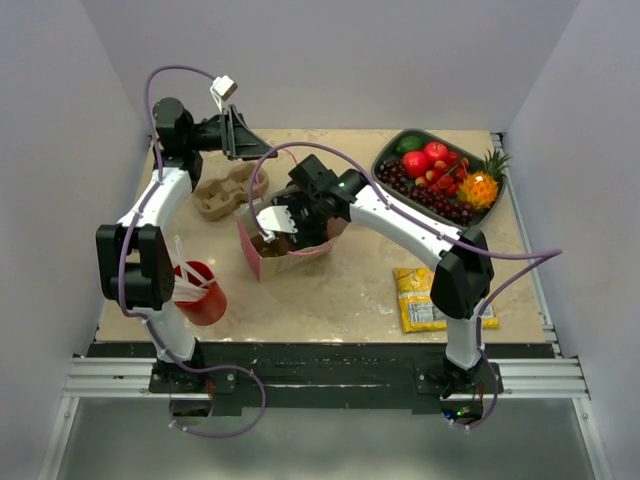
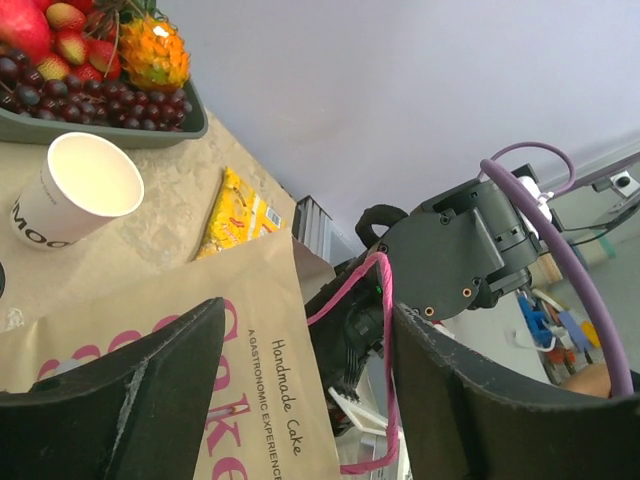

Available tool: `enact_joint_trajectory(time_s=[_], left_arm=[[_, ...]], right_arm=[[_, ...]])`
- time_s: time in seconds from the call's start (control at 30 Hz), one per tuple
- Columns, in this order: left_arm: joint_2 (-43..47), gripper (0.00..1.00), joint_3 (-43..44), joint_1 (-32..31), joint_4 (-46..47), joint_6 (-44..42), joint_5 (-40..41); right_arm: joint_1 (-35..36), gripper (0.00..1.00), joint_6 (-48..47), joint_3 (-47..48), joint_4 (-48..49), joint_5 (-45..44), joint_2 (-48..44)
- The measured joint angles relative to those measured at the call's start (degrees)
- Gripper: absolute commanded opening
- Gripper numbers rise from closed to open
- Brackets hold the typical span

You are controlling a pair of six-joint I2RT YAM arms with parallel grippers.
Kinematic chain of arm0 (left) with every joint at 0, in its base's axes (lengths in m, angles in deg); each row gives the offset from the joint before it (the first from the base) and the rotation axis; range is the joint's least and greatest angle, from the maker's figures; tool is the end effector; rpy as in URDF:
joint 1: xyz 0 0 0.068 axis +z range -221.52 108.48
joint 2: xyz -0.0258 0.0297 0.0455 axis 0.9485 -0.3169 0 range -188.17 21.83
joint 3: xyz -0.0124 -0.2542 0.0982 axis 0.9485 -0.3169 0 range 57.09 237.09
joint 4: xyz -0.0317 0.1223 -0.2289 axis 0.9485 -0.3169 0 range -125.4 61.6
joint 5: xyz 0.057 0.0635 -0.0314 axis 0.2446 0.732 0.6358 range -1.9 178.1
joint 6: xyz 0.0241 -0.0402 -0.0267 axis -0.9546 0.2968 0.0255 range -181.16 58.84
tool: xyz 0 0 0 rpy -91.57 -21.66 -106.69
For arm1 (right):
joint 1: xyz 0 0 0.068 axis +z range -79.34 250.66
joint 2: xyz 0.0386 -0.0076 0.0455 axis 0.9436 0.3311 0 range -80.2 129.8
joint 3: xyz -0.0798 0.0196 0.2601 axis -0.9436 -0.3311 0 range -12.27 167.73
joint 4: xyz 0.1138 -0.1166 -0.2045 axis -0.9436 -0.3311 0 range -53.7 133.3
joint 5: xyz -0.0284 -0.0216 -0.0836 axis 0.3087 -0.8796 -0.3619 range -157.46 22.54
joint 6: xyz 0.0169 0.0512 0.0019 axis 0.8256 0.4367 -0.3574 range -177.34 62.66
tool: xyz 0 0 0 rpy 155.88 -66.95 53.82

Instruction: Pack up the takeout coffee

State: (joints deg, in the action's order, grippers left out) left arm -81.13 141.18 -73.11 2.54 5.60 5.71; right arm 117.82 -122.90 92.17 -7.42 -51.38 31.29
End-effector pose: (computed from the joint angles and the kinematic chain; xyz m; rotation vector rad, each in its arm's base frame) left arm 0.4064 -0.0466 0.3647 0.4806 1.8351 -1.8265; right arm 0.2818 0.3182 0.2971 -2.1669 1.3177 0.2361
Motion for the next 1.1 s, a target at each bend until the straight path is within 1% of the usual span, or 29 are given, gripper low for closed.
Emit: enact_joint_trajectory(time_s=[0.03, 0.07, 0.13, 0.2, 0.23, 0.77, 1.1], left_arm=[[0.00, 0.72, 0.00, 0.00, 0.11, 0.13, -0.02], [0.00, 0.72, 0.00, 0.00, 0.28, 0.15, -0.07], [0.00, 0.72, 0.04, 0.00, 0.70, 0.17, -0.11], [-0.09, 0.72, 0.31, 0.00, 1.16, 0.20, -0.15], [-0.15, 0.78, 0.57, 0.00, 1.27, 0.22, -0.15], [-2.38, 0.79, 2.84, 0.00, 4.63, 1.68, -0.13], [-4.79, 0.79, 6.29, 0.00, 7.08, 2.73, -0.07]], right_arm=[[0.00, 0.85, 0.13, 0.00, 0.11, 0.00, -0.17], [0.00, 0.88, 0.24, 0.00, 0.24, -0.02, -0.33], [0.00, 0.89, 0.63, 0.00, 0.55, -0.02, -0.44], [0.00, 0.99, 1.07, 0.00, 0.92, -0.02, -0.44], [0.00, 0.99, 1.46, 0.02, 1.11, -0.02, -0.44], [0.00, 0.99, 3.65, 2.32, 1.55, -0.04, -0.57], [0.00, 0.99, 4.20, 7.54, 0.63, 0.17, -2.01]])
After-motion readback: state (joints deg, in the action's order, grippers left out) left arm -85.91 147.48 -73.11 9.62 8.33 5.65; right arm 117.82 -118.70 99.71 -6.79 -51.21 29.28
